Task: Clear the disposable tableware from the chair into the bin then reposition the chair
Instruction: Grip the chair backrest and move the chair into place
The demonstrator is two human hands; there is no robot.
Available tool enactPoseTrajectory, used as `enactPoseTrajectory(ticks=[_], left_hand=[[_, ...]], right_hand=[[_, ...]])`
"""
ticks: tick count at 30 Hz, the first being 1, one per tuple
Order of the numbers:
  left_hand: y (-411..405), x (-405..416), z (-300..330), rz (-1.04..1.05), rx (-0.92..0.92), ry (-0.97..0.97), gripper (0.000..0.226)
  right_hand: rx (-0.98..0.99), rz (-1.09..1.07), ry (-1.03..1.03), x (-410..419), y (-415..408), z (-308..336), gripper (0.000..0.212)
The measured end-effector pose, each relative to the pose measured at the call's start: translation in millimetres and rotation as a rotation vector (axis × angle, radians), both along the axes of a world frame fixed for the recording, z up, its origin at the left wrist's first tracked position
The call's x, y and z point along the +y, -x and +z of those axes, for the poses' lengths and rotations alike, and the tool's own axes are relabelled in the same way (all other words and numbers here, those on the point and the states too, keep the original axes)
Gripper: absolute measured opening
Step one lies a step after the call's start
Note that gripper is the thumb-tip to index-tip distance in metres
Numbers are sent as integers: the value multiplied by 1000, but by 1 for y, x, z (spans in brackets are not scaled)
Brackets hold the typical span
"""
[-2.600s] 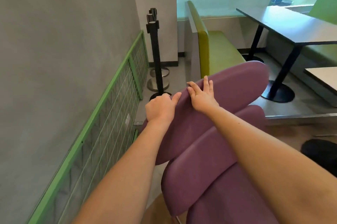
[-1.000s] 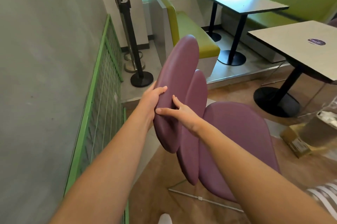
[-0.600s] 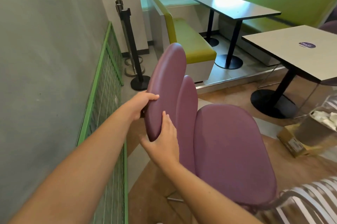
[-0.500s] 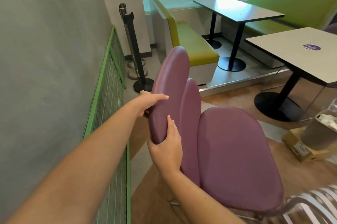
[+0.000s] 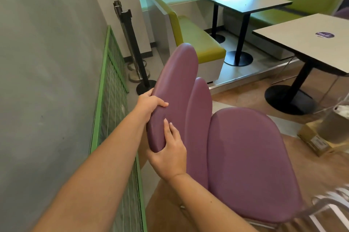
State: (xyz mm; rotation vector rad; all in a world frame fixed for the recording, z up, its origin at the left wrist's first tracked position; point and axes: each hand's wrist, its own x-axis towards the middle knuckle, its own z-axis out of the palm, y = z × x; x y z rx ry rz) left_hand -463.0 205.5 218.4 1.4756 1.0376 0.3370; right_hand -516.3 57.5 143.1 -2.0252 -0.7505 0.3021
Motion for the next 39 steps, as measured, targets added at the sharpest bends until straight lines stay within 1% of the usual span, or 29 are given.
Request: enactPoseTrajectory(ticks=[5, 9, 13, 18, 21, 24, 30, 39], left_hand=[[4, 16, 3, 22, -4, 1, 89], [8, 6, 5, 23, -4, 2, 91], [21, -17, 8, 46, -15, 10, 90], [44, -52, 9, 136, -22, 29, 92], [56, -71, 5, 207, -69, 61, 94], [67, -94, 6, 268, -104, 72, 90], [76, -122, 7, 351, -138, 57, 80], [53, -109, 3, 421, -187, 89, 83]], right_hand=[[28, -19, -6, 21, 10, 3, 96], [23, -27, -11, 14, 10, 1, 97], [20, -15, -28, -8, 16, 2, 96], [9, 60, -21, -48, 23, 4, 96], [12, 113, -46, -71, 27, 6, 94], [11, 175, -50, -94, 27, 3, 94], [-61, 258, -30, -119, 21, 2, 97], [-185, 277, -55, -106, -8, -7, 95]])
